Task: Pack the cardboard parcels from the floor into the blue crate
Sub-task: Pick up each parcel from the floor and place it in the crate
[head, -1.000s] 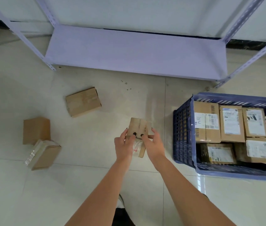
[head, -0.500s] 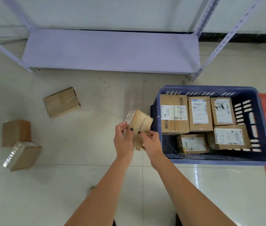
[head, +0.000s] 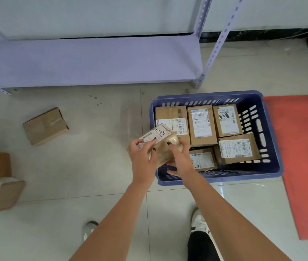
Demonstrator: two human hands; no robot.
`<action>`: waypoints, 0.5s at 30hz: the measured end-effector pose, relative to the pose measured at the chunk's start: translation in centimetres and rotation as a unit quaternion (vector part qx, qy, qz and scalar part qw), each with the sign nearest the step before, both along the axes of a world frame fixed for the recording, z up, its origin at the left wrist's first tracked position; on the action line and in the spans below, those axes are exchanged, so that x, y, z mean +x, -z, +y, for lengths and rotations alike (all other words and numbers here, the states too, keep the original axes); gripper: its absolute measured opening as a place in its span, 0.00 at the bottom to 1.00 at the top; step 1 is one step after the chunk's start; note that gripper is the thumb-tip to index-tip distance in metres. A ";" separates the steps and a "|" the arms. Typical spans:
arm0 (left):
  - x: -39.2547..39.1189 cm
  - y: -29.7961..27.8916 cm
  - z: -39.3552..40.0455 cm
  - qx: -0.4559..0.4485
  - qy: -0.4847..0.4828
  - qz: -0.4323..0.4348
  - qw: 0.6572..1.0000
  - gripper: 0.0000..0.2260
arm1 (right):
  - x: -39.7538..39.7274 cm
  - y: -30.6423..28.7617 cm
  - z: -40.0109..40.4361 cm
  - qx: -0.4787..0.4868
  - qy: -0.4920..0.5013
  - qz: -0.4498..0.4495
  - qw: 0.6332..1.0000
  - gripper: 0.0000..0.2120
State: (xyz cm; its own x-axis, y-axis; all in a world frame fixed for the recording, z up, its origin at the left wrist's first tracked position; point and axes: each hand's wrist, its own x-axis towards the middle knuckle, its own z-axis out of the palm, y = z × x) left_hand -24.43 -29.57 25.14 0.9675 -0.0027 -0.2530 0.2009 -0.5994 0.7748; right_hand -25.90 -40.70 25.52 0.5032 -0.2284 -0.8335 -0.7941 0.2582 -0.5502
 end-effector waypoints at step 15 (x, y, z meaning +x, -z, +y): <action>-0.7 -0.4 -7.6 -0.161 -0.140 0.169 0.962 0.36 | -2.1 1.0 -10.3 -0.064 0.031 -0.004 0.997 0.21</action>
